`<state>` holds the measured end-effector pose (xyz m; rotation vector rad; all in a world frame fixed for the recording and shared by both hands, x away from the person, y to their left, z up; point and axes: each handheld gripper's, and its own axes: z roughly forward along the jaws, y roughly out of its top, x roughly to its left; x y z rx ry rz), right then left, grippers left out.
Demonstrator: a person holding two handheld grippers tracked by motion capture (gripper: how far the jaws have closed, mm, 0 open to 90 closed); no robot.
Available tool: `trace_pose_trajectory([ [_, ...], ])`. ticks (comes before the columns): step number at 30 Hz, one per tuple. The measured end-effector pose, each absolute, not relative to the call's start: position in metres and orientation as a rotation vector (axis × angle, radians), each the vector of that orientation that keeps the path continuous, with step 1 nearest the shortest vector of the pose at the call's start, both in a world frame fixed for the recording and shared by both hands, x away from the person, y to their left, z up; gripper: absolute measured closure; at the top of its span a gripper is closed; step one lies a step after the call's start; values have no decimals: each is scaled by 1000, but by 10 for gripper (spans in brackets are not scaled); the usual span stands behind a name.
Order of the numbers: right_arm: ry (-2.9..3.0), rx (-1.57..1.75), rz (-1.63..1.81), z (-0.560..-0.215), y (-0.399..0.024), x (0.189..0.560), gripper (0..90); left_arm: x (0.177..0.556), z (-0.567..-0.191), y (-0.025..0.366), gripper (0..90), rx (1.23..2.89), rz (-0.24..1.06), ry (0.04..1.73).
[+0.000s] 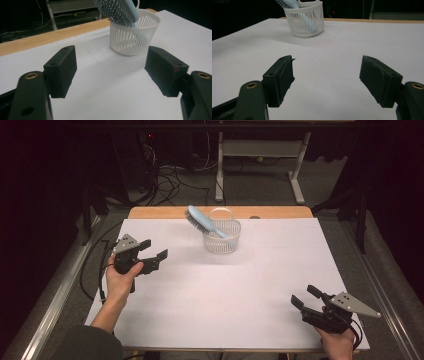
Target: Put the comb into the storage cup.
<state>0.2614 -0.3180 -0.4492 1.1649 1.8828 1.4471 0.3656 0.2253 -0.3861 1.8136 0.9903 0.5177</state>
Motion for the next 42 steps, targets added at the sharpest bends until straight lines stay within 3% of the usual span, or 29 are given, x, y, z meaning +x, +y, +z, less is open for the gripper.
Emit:
trace_pose_trajectory([
  [42,1871,1176,1455,-450,-320,261,277,337,-397,246,261,1797,539,999],
])
